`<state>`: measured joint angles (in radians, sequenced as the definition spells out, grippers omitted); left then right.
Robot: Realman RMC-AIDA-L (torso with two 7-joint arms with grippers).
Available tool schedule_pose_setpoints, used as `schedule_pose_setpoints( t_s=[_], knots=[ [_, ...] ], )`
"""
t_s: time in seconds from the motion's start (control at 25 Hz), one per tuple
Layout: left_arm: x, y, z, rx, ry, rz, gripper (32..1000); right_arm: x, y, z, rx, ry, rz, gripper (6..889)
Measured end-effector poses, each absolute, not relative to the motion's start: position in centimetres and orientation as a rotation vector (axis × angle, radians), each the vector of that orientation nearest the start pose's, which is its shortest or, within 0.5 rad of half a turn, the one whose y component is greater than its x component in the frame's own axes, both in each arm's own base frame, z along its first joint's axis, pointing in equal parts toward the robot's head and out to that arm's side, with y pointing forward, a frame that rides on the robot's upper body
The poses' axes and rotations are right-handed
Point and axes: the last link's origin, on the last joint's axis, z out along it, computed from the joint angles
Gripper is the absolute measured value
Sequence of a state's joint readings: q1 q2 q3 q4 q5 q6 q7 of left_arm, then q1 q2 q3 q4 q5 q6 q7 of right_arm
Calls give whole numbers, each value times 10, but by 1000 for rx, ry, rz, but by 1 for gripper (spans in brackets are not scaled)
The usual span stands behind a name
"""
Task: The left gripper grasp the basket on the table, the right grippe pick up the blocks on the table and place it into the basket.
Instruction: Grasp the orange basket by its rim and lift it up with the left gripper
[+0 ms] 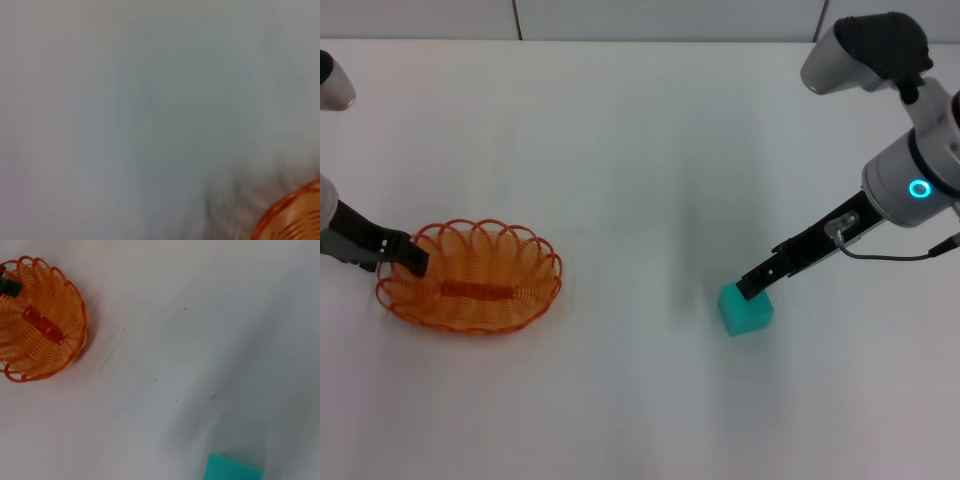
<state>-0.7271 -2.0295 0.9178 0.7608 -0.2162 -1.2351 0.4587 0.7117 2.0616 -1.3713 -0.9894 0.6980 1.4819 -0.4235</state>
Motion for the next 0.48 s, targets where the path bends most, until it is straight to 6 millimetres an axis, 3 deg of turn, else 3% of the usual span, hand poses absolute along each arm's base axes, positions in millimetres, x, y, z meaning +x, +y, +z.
schedule_pose_setpoints(
  t_s=[0.16, 0.48],
  knots=[
    [-312, 386, 26, -2014, -1518, 489, 733, 198, 358, -38, -2559, 1399, -444, 871],
    [-313, 385, 23, -2037, -1513, 499, 390, 199, 359, -37, -2556, 1403, -431, 870]
  ],
)
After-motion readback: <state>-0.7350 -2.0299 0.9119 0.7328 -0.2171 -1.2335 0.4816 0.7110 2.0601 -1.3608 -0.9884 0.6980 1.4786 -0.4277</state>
